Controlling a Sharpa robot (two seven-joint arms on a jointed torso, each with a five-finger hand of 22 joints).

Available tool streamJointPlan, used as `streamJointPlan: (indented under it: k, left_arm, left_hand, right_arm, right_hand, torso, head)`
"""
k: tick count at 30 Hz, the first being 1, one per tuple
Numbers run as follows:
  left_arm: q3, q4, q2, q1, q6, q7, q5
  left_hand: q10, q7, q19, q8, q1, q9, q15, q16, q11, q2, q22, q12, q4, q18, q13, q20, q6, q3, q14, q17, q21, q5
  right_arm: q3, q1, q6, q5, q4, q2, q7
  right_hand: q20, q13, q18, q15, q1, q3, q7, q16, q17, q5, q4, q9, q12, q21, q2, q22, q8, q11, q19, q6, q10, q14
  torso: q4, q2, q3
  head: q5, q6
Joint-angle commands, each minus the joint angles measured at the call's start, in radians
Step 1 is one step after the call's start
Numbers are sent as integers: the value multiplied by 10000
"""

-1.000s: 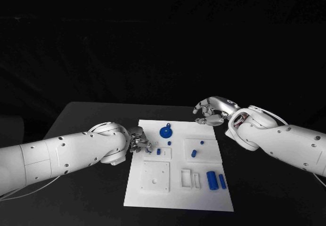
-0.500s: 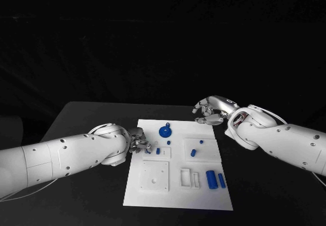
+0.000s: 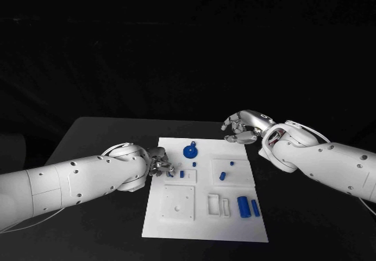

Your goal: Assemble the parts on the task board

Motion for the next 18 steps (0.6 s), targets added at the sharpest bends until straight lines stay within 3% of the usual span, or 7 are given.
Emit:
streamJointPlan:
  k: [1,18]
  left_arm:
    - [-8,9,29,-23,-15,24,-162]
    - [-8,92,26,-45,549,-131,-273]
  left_hand:
    - [307,-544,95,24,-13,-10,-710,34,-410,93,9,59,301,106,14,-1455,995,327,606,10,34,49]
    - [290,-544,99,28,-22,-16,-719,39,-410,85,17,78,314,114,18,-1457,987,340,597,8,38,-6]
  right_arm:
    - [3,-1,110,-53,7,-7,26]
    - [3,-1,127,-53,7,2,29]
  right_hand:
    - [-85,-9,620,-42,50,-5,80,-53,15,29,28,14,68,-56,-49,141,11,-26,-6,-13,-36,40]
    - [-84,-10,619,-42,46,-10,80,-54,17,52,31,15,70,-56,-49,142,12,-26,-5,-13,-36,41]
  torso:
    - [0,1,-2]
    - [-4,1,6]
  head:
    - [5,-19]
    - [15,-42]
